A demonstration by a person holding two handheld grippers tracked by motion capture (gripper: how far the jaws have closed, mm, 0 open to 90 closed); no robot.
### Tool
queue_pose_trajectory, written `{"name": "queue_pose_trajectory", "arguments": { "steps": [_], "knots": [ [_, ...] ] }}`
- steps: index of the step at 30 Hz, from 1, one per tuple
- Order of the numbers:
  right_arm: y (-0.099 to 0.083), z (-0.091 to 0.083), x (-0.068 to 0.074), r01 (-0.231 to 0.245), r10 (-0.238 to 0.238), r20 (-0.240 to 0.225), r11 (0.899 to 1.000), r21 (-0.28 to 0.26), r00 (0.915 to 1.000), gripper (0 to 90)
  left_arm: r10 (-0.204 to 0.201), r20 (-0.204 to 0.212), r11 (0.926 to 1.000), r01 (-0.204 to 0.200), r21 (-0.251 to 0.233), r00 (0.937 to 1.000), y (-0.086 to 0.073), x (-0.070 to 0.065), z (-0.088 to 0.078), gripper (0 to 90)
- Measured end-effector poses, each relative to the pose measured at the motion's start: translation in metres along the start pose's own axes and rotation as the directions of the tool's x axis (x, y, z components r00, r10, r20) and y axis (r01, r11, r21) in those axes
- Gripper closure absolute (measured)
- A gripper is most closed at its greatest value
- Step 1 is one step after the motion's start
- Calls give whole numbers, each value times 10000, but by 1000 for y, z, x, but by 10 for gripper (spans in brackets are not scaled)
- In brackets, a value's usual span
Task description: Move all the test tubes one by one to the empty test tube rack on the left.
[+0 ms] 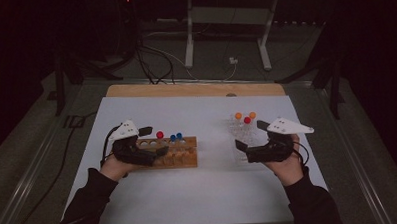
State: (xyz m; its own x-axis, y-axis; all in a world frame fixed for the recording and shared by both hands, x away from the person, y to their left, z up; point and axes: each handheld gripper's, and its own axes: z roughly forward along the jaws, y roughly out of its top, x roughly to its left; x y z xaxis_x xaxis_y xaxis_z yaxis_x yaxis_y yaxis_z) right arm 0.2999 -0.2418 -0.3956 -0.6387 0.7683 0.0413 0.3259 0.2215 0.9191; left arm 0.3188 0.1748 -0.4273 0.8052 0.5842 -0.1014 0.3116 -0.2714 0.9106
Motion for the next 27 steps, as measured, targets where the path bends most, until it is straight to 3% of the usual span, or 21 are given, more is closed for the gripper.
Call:
{"name": "queue_pose_trajectory", "arguments": {
  "steps": [2,4,6,8,10,15,20,27],
  "knots": [
    [-6,5,-12,-216,208,303,9994,259,9993,7,84,113,10000,-84,-32,9999,0,-3,-1,24],
    [-14,11,-23,-418,397,424,9980,485,9983,107,159,179,9998,-157,-119,9997,0,-5,-3,24],
    [-22,18,-31,-530,475,749,9958,742,9961,141,210,230,9996,-206,-177,9995,0,-6,-4,24],
    [-29,25,-38,-483,395,963,9947,907,9946,259,198,282,9996,-192,-220,9994,0,-6,-5,24],
    [-35,31,-44,-593,479,1062,9925,1065,9932,304,204,311,9995,-197,-238,9993,0,-6,-5,24],
    [-40,48,-55,-895,713,1330,9866,1363,9885,489,181,343,9996,-173,-223,9992,0,-6,-5,24],
    [-44,64,-61,-1082,835,1479,9799,1674,9855,583,236,400,9996,-230,-149,9989,0,-7,-5,24],
    [-45,77,-66,-994,711,1516,9771,1880,9859,704,308,430,9994,-302,-143,9986,1,-8,-5,24]
  ]
}}
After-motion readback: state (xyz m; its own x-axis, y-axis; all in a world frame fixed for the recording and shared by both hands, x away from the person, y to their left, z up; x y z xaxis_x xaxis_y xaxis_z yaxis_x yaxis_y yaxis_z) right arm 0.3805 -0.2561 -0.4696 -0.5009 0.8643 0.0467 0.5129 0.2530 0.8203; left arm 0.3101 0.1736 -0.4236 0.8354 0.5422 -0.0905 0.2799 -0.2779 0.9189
